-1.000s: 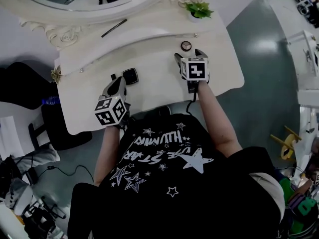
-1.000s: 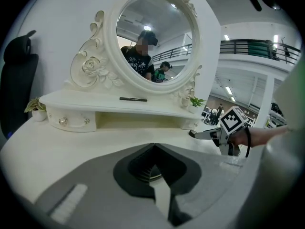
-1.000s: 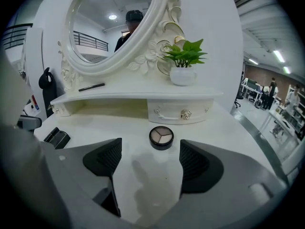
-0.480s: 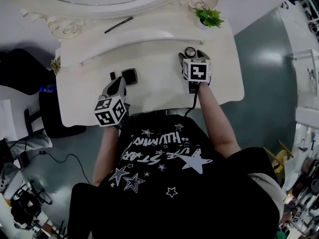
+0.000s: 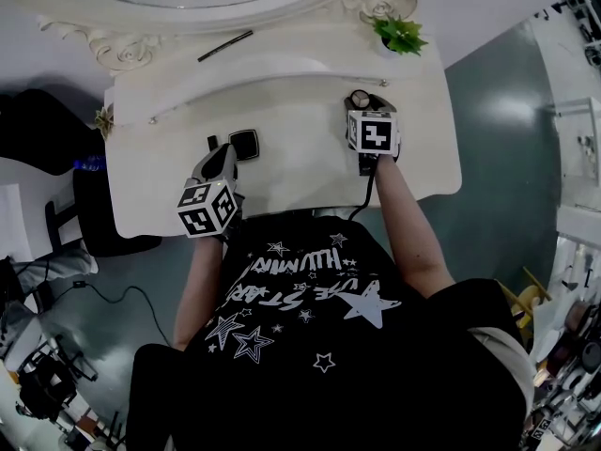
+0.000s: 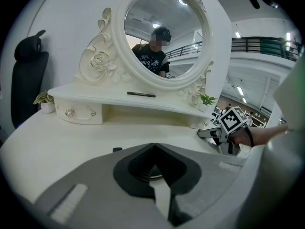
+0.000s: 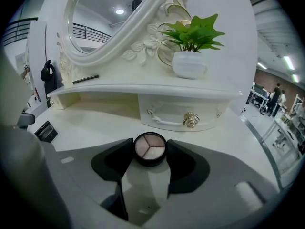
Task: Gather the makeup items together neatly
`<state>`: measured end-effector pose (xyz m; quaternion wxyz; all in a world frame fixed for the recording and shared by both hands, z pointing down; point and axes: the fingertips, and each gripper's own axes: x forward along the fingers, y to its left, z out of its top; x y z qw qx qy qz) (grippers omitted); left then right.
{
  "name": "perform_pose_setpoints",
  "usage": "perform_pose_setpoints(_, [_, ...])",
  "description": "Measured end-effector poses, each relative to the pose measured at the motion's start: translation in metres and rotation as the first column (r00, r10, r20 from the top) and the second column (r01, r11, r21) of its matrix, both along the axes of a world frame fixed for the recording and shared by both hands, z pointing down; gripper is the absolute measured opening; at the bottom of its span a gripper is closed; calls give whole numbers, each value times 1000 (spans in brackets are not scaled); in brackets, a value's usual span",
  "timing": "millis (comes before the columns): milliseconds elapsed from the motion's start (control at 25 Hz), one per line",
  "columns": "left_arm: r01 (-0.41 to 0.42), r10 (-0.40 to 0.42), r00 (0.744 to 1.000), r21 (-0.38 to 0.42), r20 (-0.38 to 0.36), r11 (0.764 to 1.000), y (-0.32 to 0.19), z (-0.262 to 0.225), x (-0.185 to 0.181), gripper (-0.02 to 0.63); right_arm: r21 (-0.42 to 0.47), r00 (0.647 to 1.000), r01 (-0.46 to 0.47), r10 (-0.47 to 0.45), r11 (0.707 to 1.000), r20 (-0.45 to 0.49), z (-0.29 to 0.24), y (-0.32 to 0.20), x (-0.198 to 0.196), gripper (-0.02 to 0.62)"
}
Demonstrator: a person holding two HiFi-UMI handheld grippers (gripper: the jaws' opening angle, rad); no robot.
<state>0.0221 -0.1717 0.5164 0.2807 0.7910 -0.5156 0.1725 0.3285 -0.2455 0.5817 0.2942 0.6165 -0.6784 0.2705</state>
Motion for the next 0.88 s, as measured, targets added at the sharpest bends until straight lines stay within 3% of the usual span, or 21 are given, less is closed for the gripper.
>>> perform_pose_setpoints(360, [-20,20,1000,-8,17,1000,7,-3,-5,2,-7,999,37,-37,999,-23,-2,3,-8,249])
perform_pose_setpoints(880, [-89,89,996,-8,11,996,23,-6,-46,2,77,997,79,-80,994,16,-30,18,-81,249])
